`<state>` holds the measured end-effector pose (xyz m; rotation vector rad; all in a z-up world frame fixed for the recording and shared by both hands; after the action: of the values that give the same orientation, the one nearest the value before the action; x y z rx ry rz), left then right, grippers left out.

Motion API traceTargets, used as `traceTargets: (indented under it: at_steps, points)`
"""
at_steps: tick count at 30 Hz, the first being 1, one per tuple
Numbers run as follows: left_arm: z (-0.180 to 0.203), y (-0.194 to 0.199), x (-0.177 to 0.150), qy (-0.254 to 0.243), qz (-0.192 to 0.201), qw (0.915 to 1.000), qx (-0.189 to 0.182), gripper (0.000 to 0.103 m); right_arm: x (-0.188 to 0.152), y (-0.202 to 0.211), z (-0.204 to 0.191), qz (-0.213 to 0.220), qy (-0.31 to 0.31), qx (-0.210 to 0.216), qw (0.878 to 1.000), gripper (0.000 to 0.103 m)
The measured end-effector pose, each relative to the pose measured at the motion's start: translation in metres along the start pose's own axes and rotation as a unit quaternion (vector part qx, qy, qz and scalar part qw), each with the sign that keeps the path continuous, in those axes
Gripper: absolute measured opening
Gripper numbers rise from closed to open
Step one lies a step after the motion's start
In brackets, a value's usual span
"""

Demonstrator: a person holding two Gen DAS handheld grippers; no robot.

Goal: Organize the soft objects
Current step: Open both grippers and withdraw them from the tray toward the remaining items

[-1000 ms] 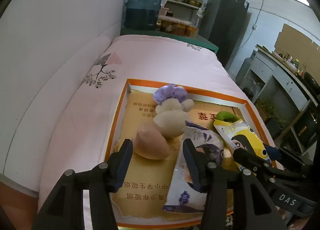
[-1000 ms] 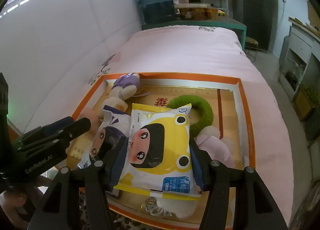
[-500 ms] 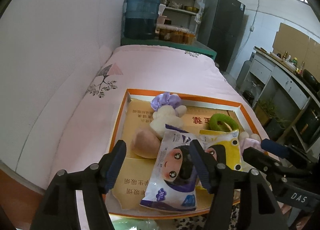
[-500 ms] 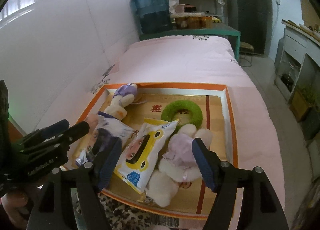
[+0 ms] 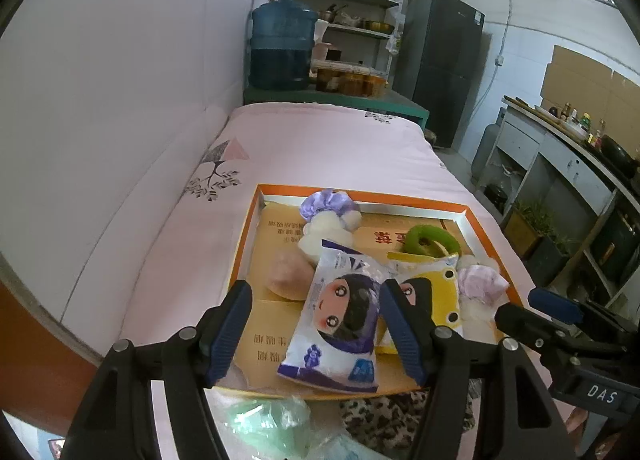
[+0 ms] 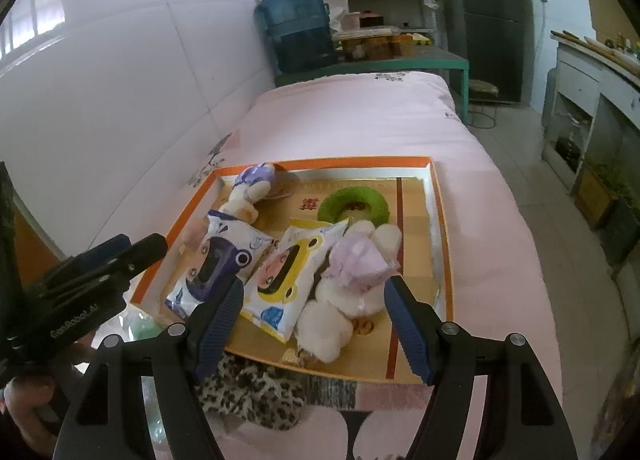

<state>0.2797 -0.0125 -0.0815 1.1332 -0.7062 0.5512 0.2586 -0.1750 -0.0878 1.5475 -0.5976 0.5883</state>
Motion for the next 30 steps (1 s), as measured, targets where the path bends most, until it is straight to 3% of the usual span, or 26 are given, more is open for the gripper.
traceTargets:
  at_steps: [30]
  points:
    - [0.023,0.076,-0.036,-0.024,0.02,0.9993,0.018,0.066,-0.046,0.067,-0.011,0.014,0.022,-0.002,1.0,0.074]
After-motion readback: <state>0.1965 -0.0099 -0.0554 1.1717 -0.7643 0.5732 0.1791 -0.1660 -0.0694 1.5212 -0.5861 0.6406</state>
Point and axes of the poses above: each gripper's, at about its wrist camera, not at the fingertips, and y roughly against the way its jaws point, z to its right, x to its top, the point moved 5 cm from there along -y, roughly the way its jaws point, and after that the axes turned 12 degrees about -x, right-handed, at the moved point
